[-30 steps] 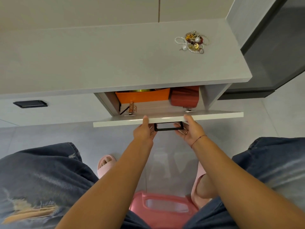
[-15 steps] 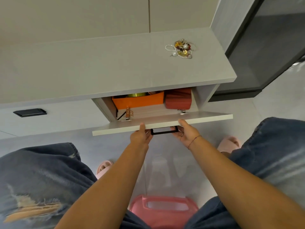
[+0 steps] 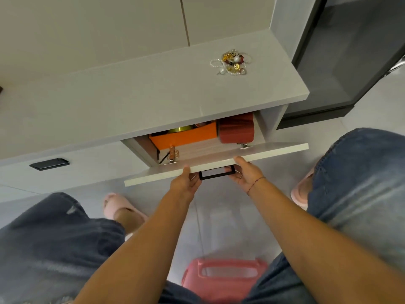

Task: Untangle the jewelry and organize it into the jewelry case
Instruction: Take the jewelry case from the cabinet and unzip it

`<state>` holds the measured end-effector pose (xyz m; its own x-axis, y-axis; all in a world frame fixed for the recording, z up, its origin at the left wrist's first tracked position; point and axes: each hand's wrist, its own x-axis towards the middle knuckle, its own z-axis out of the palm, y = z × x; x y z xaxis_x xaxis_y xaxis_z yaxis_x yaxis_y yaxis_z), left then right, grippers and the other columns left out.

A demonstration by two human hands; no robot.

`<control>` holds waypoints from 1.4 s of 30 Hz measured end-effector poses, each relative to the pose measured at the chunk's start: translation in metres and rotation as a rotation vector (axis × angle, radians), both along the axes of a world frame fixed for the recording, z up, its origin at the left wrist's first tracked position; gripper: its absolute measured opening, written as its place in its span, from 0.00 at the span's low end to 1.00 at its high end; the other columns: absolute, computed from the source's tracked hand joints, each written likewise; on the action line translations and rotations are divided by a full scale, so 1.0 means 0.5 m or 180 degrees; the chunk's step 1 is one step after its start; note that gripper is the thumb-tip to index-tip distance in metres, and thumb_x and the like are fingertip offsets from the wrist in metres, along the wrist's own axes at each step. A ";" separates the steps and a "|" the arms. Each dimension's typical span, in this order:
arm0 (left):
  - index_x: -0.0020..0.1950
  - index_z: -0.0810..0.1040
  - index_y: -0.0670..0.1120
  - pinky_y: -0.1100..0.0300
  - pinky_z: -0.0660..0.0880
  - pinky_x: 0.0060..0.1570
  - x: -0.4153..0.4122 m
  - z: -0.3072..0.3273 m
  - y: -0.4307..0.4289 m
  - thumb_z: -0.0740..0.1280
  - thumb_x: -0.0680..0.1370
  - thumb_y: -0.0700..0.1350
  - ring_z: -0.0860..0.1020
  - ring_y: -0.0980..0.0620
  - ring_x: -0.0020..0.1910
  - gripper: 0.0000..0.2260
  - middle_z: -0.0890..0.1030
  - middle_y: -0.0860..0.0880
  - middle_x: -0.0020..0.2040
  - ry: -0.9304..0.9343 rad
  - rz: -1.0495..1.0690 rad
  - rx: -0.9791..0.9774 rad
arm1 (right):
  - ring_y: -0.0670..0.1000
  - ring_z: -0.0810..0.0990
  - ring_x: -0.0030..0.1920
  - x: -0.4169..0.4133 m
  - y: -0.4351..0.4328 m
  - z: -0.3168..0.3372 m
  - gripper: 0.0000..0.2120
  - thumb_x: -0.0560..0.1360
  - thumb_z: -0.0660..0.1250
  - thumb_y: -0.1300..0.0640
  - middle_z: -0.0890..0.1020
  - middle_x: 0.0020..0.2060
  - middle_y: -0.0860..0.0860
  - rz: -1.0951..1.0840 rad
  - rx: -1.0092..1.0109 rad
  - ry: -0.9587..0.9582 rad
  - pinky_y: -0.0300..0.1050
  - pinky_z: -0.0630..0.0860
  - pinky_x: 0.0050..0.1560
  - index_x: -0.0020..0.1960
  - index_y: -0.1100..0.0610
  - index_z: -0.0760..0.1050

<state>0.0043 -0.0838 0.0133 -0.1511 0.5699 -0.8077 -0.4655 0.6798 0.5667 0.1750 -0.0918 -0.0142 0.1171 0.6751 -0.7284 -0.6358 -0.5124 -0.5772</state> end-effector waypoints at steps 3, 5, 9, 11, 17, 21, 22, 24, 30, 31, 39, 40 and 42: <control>0.59 0.73 0.39 0.53 0.75 0.53 -0.006 -0.007 -0.004 0.63 0.81 0.45 0.78 0.45 0.56 0.12 0.80 0.42 0.52 -0.0126 0.0020 0.0037 | 0.53 0.81 0.42 -0.002 0.000 -0.009 0.10 0.77 0.65 0.58 0.78 0.50 0.60 -0.0021 -0.0008 -0.0016 0.45 0.82 0.41 0.56 0.62 0.72; 0.56 0.73 0.40 0.53 0.75 0.53 -0.011 -0.013 -0.010 0.64 0.80 0.45 0.78 0.46 0.54 0.10 0.80 0.42 0.50 -0.0238 0.0056 0.0040 | 0.53 0.81 0.43 -0.002 -0.005 -0.018 0.09 0.77 0.65 0.58 0.78 0.49 0.59 -0.0068 -0.0044 0.0030 0.46 0.81 0.43 0.55 0.61 0.72; 0.50 0.74 0.40 0.51 0.74 0.55 -0.014 -0.040 -0.041 0.64 0.80 0.42 0.77 0.44 0.55 0.05 0.79 0.42 0.50 -0.0526 0.0343 -0.0124 | 0.54 0.78 0.47 -0.002 -0.037 -0.037 0.03 0.77 0.65 0.58 0.78 0.44 0.55 -0.0104 -0.0226 0.0161 0.51 0.77 0.52 0.50 0.57 0.73; 0.52 0.73 0.38 0.49 0.73 0.57 -0.012 -0.062 -0.066 0.63 0.80 0.40 0.76 0.43 0.58 0.05 0.79 0.41 0.49 -0.0680 0.0525 -0.0295 | 0.54 0.76 0.48 -0.003 -0.062 -0.050 0.01 0.77 0.64 0.59 0.76 0.44 0.54 -0.0142 -0.0444 0.0254 0.54 0.74 0.57 0.46 0.56 0.74; 0.68 0.68 0.35 0.47 0.70 0.64 0.003 -0.142 -0.136 0.57 0.82 0.36 0.76 0.40 0.57 0.15 0.77 0.40 0.52 -0.0829 0.0857 -0.0883 | 0.54 0.73 0.42 -0.015 -0.130 -0.112 0.07 0.77 0.61 0.68 0.74 0.40 0.57 -0.0540 -0.1212 0.0509 0.56 0.69 0.65 0.40 0.61 0.71; 0.68 0.68 0.37 0.50 0.72 0.59 0.010 -0.194 -0.141 0.59 0.81 0.40 0.75 0.43 0.43 0.16 0.76 0.40 0.46 -0.0791 0.1023 -0.1117 | 0.55 0.74 0.39 -0.016 -0.147 -0.156 0.06 0.76 0.60 0.67 0.74 0.38 0.57 -0.0595 -0.1512 0.0561 0.55 0.71 0.60 0.40 0.62 0.71; 0.68 0.69 0.38 0.50 0.72 0.57 0.010 -0.205 -0.139 0.60 0.81 0.42 0.75 0.43 0.43 0.16 0.76 0.40 0.47 -0.0823 0.1042 -0.1162 | 0.55 0.74 0.39 -0.015 -0.146 -0.164 0.05 0.76 0.61 0.66 0.74 0.39 0.57 -0.0601 -0.1591 0.0598 0.54 0.72 0.60 0.41 0.62 0.71; 0.67 0.70 0.40 0.52 0.73 0.55 0.008 -0.225 -0.136 0.63 0.80 0.46 0.76 0.43 0.43 0.17 0.78 0.42 0.50 -0.0892 0.1094 -0.1276 | 0.55 0.74 0.42 -0.012 -0.146 -0.185 0.02 0.75 0.64 0.63 0.74 0.40 0.57 -0.0547 -0.1754 0.0610 0.52 0.71 0.59 0.44 0.62 0.72; 0.69 0.70 0.40 0.47 0.55 0.73 -0.011 -0.273 -0.138 0.67 0.74 0.61 0.70 0.44 0.68 0.33 0.75 0.42 0.64 -0.1055 0.0681 -0.1545 | 0.52 0.67 0.68 -0.012 -0.152 -0.238 0.31 0.71 0.73 0.50 0.69 0.67 0.55 -0.0062 -0.1966 0.0503 0.53 0.60 0.70 0.70 0.58 0.67; 0.70 0.68 0.40 0.47 0.54 0.73 -0.013 -0.286 -0.138 0.67 0.73 0.63 0.68 0.45 0.70 0.34 0.74 0.42 0.66 -0.1070 0.0651 -0.1578 | 0.51 0.69 0.65 -0.013 -0.149 -0.247 0.34 0.69 0.74 0.50 0.68 0.68 0.54 -0.0043 -0.1941 0.0507 0.53 0.59 0.69 0.70 0.56 0.67; 0.62 0.70 0.40 0.47 0.56 0.72 -0.015 -0.361 -0.111 0.68 0.72 0.62 0.71 0.43 0.67 0.30 0.76 0.41 0.57 -0.0967 0.0675 -0.1984 | 0.52 0.62 0.72 0.002 -0.134 -0.302 0.30 0.72 0.71 0.49 0.65 0.72 0.54 0.0301 -0.2178 0.0501 0.54 0.59 0.70 0.71 0.54 0.66; 0.60 0.70 0.40 0.48 0.61 0.69 -0.017 -0.368 -0.109 0.70 0.70 0.62 0.74 0.42 0.62 0.31 0.77 0.41 0.52 -0.1007 0.0591 -0.2047 | 0.53 0.64 0.71 0.006 -0.131 -0.302 0.32 0.72 0.70 0.47 0.65 0.71 0.55 0.0580 -0.2300 0.0464 0.54 0.61 0.69 0.72 0.56 0.64; 0.58 0.69 0.38 0.51 0.71 0.50 -0.019 -0.366 -0.098 0.74 0.62 0.63 0.76 0.42 0.42 0.37 0.74 0.40 0.40 -0.1363 0.0052 -0.2224 | 0.57 0.71 0.64 0.017 -0.117 -0.291 0.35 0.71 0.69 0.42 0.72 0.63 0.59 0.1390 -0.2647 0.0506 0.56 0.68 0.62 0.69 0.62 0.64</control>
<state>-0.0055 -0.1326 -0.1694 0.2471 -0.0860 -0.9652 -0.5582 0.8016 -0.2143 0.1837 -0.1503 -0.1596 -0.1648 -0.1058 -0.9806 -0.3307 -0.9307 0.1560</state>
